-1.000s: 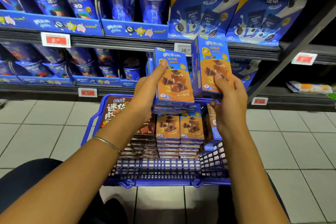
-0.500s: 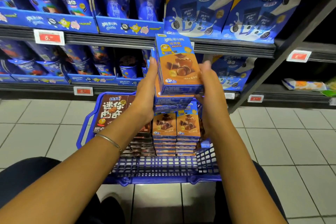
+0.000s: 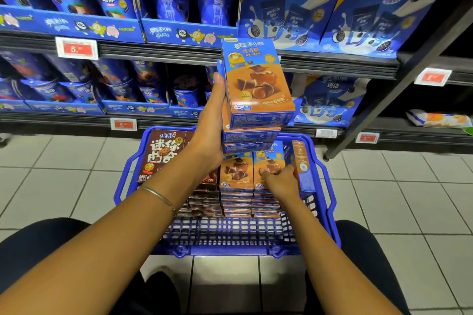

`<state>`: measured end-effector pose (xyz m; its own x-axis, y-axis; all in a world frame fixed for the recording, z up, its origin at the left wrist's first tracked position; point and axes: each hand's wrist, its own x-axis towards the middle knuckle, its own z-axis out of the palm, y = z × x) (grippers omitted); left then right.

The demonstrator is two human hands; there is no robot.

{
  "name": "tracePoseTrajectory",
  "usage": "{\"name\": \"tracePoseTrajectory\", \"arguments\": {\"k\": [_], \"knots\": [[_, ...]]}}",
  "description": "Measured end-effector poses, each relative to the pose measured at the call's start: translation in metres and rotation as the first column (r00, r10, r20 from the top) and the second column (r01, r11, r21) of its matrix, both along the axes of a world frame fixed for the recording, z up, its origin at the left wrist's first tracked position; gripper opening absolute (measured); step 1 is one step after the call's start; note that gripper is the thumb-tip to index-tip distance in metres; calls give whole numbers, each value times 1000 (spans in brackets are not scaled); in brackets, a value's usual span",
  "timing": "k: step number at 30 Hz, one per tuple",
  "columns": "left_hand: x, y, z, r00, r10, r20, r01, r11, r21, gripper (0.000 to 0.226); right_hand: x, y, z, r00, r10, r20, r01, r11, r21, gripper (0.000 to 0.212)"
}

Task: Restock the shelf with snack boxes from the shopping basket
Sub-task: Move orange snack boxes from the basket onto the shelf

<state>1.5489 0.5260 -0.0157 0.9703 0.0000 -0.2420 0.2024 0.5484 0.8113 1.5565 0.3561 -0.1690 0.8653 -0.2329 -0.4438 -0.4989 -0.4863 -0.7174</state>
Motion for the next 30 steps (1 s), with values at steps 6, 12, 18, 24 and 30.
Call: {"name": "tracePoseTrajectory", "arguments": {"k": [6, 12, 18, 24, 30], "knots": [[0, 2, 0, 1000, -10, 19, 10, 1000, -17, 60, -8, -1, -5, 980, 44, 196, 5, 971, -239, 48], [-1, 1, 2, 1000, -21, 6, 21, 999, -34, 61, 1, -4, 19, 866, -196, 459, 186, 980, 68, 32], [-3, -1, 2, 1000, -28, 4, 28, 999, -33, 63, 24, -20, 130, 740, -597, 309, 182, 620, 763, 34], [-4, 4, -3, 1000, -2, -5, 2, 1000, -16, 62, 14, -1, 214, 819, -390, 421, -129, 590, 797, 31], [1, 27, -10, 990, 114, -79, -107, 991, 85, 79, 17, 46, 217, 875, -186, 448, -139, 789, 599, 31]]}}
